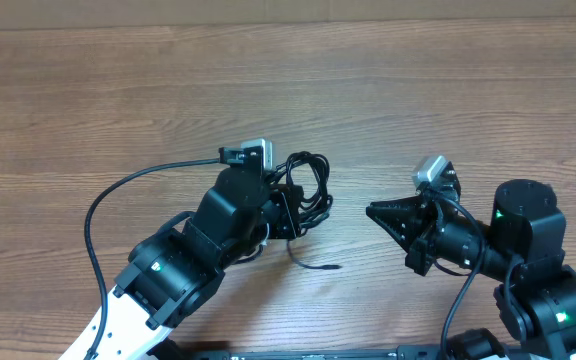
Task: Untangle cables
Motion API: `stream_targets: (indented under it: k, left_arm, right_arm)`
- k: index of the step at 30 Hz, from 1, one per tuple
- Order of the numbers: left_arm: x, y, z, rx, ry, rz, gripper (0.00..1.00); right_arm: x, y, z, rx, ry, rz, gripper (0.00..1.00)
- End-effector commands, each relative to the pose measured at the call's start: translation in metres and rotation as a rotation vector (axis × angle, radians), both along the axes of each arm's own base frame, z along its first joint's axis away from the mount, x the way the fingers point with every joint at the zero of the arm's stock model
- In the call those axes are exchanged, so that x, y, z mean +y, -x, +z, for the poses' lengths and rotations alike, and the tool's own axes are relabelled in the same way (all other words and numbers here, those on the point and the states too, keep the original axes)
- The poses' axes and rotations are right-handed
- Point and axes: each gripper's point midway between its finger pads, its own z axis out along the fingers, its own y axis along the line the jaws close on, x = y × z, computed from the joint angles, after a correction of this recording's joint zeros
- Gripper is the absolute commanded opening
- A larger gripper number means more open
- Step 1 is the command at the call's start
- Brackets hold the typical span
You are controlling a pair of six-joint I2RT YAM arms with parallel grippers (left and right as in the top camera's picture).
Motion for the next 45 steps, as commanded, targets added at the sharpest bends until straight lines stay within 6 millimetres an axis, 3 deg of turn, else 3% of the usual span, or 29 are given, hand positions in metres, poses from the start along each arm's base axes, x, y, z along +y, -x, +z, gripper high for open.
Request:
stream_targets:
  k: [1,2,3,16,22,45]
  left_arm:
    - [-0.008,0.001,0.012,-0.074,-0.009,-0.096,0.04]
    - [-0.009,0.002,0.012,-0.077,-0.01,-0.104,0.04]
    - [-0.01,0.002,0.012,-0.076,-0.007,-0.109,0.04]
    - [-0.042,0.025,0.035,-0.095,0.134,-0.319,0.04]
    - [-0.05,0.037,0.039,-0.074,0.175,-0.392,0.04]
    - [-0.071,0.075,0.052,-0.064,0.262,-0.614,0.04]
  right_arm:
    - [-0.004,-0.002,0.009,-0.031,0.006,-0.029,0.28]
    - [-0.006,-0.003,0.007,-0.025,0.013,-0.041,0.9]
    - [-0.007,-0.004,0.006,-0.02,0.02,-0.05,1.0]
    - [-0.027,-0.022,-0.005,-0.025,0.103,-0.195,1.0]
    - [-0.048,-0.037,-0.009,-0.05,0.173,-0.327,1.0]
    - [-0.055,-0.048,-0.001,-0.098,0.182,-0.384,1.0]
